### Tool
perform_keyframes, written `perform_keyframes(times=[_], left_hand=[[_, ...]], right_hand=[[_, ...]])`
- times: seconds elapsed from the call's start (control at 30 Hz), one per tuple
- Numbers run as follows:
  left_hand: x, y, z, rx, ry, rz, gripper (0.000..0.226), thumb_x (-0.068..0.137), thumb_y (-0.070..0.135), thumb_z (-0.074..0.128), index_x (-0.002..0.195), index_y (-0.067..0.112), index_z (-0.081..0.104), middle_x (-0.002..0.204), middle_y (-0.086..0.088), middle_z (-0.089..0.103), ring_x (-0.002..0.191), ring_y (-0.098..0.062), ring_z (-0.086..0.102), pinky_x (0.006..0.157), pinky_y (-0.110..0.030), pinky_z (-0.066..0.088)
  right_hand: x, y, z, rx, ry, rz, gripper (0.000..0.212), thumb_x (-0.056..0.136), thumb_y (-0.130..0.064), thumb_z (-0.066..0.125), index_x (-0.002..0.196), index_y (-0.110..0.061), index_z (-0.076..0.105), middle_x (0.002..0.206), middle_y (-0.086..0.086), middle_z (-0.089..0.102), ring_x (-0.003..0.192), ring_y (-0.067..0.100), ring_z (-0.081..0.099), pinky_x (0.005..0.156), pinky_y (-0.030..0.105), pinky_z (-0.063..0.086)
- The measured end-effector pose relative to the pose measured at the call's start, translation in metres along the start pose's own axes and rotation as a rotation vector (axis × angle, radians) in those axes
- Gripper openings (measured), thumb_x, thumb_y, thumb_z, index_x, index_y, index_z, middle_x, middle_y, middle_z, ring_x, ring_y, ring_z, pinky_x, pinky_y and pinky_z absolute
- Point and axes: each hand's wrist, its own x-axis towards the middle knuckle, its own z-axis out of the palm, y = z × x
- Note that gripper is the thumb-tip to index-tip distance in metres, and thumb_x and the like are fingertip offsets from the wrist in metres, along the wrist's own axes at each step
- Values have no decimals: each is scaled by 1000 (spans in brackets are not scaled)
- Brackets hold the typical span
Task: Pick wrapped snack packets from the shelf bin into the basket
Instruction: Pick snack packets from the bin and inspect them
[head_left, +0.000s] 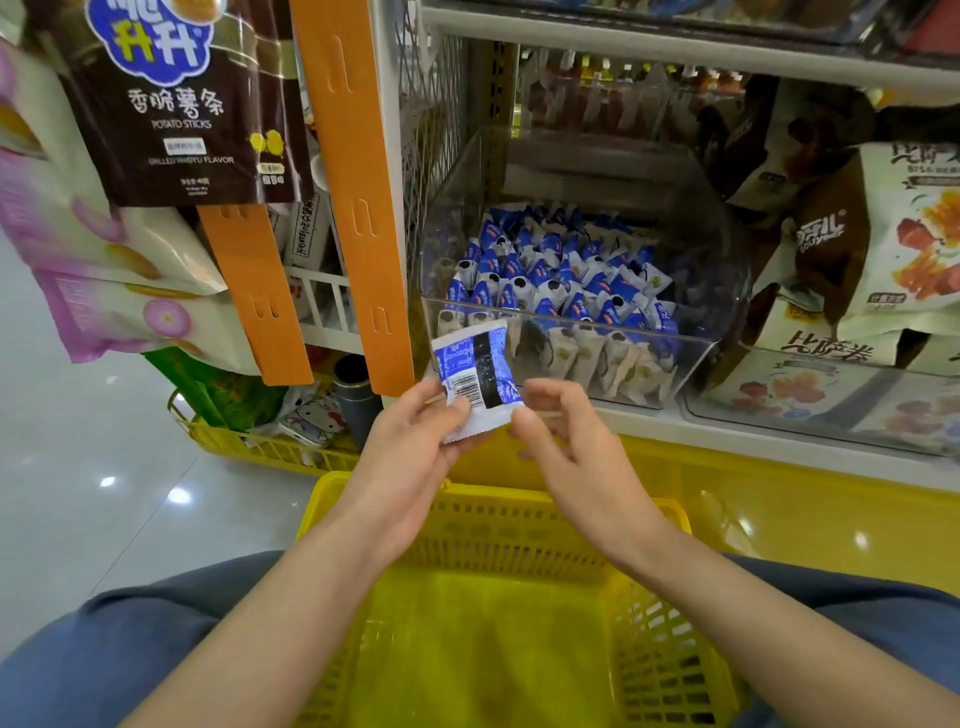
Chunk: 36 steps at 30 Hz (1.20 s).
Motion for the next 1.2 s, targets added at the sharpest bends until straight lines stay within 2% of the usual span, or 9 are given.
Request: perform_keyframes(times=[0.13, 0.23, 0.43, 0.53, 0.63, 0.8, 0.9, 1.03, 1.2], left_hand=[[-3, -6, 3, 271, -1, 92, 31, 93, 6, 50, 115, 26, 57, 109, 0, 69, 98, -14, 66, 77, -27, 53], [-5, -7, 6, 409, -84, 110, 34, 93, 8, 52, 120, 26, 57, 112, 2, 67, 99, -14, 65, 80, -28, 53], [-4, -11, 9, 786, 34, 407, 44, 85, 19, 64, 126, 28, 52, 118, 16, 53, 106, 3, 53, 83, -7, 43], [-6, -18, 10, 960, -7, 502, 50, 78, 26, 72, 125, 27, 56, 119, 19, 51, 111, 8, 46, 93, -3, 34], [-4, -19, 8, 995, -7, 514, 45, 80, 21, 70, 123, 27, 58, 119, 18, 54, 109, 9, 47, 94, -4, 35], [-7, -18, 5, 1068, -54, 518, 37, 90, 19, 58, 126, 26, 55, 117, 18, 55, 103, 8, 49, 85, 3, 32], [-9, -17, 3, 1069, -54, 479, 31, 94, 18, 47, 123, 28, 53, 111, 11, 61, 87, 9, 55, 73, -3, 40], [-11, -17, 4, 1086, -43, 460, 26, 96, 21, 45, 119, 29, 53, 109, 11, 63, 92, 0, 59, 78, -18, 48], [-10, -17, 2, 1174, 27, 502, 28, 95, 20, 43, 121, 27, 53, 92, 9, 62, 63, 0, 54, 52, -12, 41]], right_hand=[[5, -3, -3, 377, -89, 238, 36, 98, -36, 36, 113, -17, 63, 107, -1, 70, 99, 13, 65, 85, 31, 54], [7, -3, -9, 463, -57, 297, 29, 97, -30, 44, 111, -13, 63, 105, 4, 71, 96, 16, 67, 83, 33, 55], [8, 0, -7, 568, 66, 350, 20, 94, -20, 51, 101, -2, 55, 99, 17, 70, 91, 25, 69, 73, 37, 59], [6, 2, -6, 569, 67, 331, 11, 93, -20, 54, 92, -9, 54, 87, 10, 72, 83, 19, 70, 63, 28, 59], [5, 6, -4, 497, 85, 318, 14, 91, -20, 56, 97, -8, 51, 91, 9, 68, 73, 8, 70, 55, 21, 54], [5, 8, -3, 462, 66, 289, 24, 89, -15, 59, 108, -3, 49, 104, 13, 61, 73, 4, 67, 55, 20, 55], [5, 8, -4, 493, -22, 296, 35, 85, -9, 63, 116, -2, 47, 114, 10, 62, 85, 11, 67, 64, 27, 59], [2, 8, -5, 378, -87, 253, 40, 83, -10, 66, 119, -8, 47, 116, 3, 63, 82, 8, 68, 67, 26, 58], [1, 11, -2, 275, -110, 169, 38, 82, -8, 67, 112, -18, 45, 117, 0, 61, 85, 11, 68, 69, 28, 58]])
